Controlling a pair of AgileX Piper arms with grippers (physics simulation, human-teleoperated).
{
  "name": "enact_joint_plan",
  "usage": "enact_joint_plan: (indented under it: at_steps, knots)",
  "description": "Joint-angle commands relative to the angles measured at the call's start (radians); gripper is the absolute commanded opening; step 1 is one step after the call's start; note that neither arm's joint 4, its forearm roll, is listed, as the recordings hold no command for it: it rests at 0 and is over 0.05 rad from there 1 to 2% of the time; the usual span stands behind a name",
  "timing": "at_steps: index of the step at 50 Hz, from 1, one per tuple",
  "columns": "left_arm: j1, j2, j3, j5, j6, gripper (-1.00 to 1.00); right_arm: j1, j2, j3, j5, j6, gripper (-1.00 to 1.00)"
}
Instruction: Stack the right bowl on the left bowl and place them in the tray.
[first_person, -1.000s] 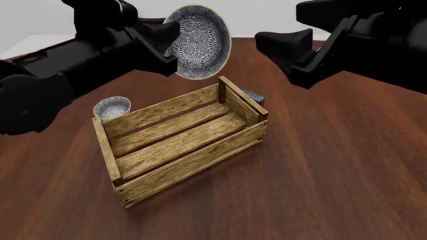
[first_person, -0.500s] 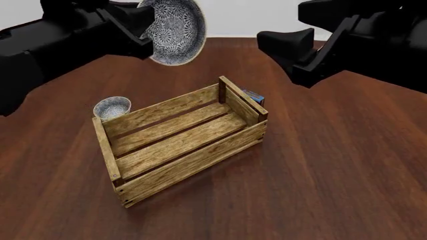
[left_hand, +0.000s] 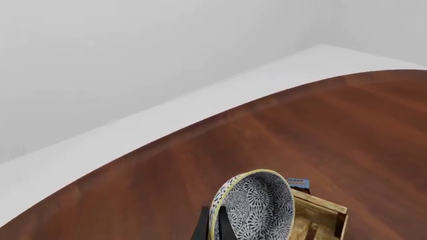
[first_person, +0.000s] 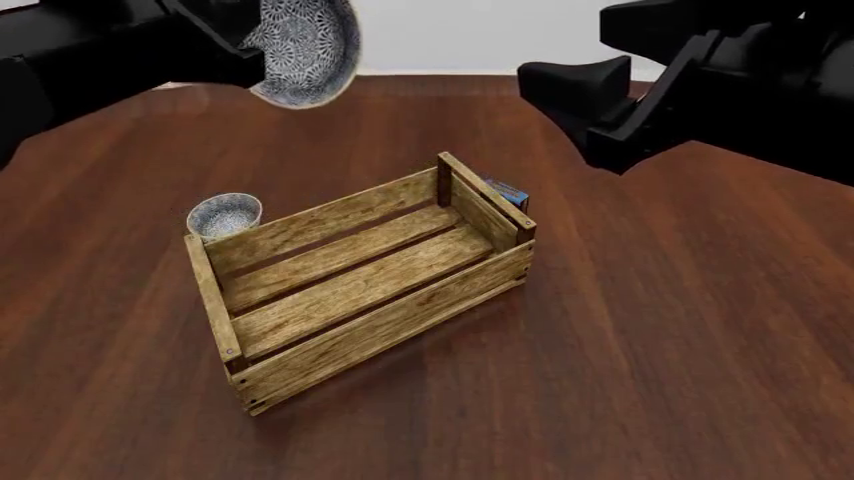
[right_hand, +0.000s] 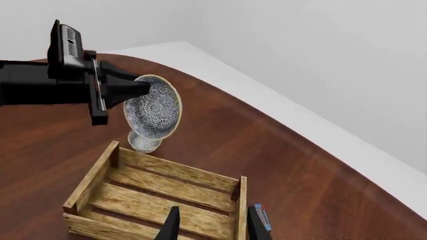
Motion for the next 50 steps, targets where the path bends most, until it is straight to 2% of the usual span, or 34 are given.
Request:
enact_joint_plan:
  at_steps: [1,2,3,8,10,11,18,21,28,31,37,44,50]
  knots:
    - [0.165,0.114,-0.102,0.116,-0.049,-1.00,-0.008,-0.001,0.001,0.001,0.003,1.00]
    - [0.146,0.104,-0.105,0.113,-0.040,-1.00,-0.007,-0.005,0.000,0.004,0.004,1.00]
    - [0.171,0.109,-0.111,0.120,-0.045,-1.00,-0.007,-0.006,0.000,0.004,0.003,1.00]
    - [0.179,0.147,-0.166,0.177,-0.093,-1.00,-0.012,-0.006,-0.001,0.005,0.005,1.00]
    - [0.187,0.149,-0.174,0.181,-0.083,-1.00,-0.013,-0.006,-0.001,0.005,0.006,1.00]
    - [0.189,0.163,-0.190,0.199,-0.113,-1.00,-0.013,-0.006,-0.001,0.005,0.006,1.00]
    - [0.218,0.169,-0.220,0.227,-0.106,-1.00,-0.020,-0.008,0.000,0.006,0.005,1.00]
    - [0.210,0.187,-0.240,0.257,-0.154,-1.00,-0.021,-0.011,0.000,0.007,0.005,1.00]
    - [0.249,0.233,-0.271,0.291,-0.179,-1.00,-0.024,-0.019,0.000,0.012,0.005,1.00]
    - [0.278,0.249,-0.276,0.288,-0.182,-1.00,-0.027,-0.024,0.000,0.014,0.005,1.00]
    - [0.299,0.302,-0.292,0.300,-0.259,-1.00,-0.034,-0.027,-0.001,0.015,0.005,1.00]
    - [0.332,0.356,-0.315,0.299,-0.315,-1.00,-0.035,-0.026,-0.002,0.014,0.005,1.00]
    - [0.351,0.386,-0.321,0.290,-0.336,-1.00,-0.037,-0.022,-0.001,0.011,0.006,1.00]
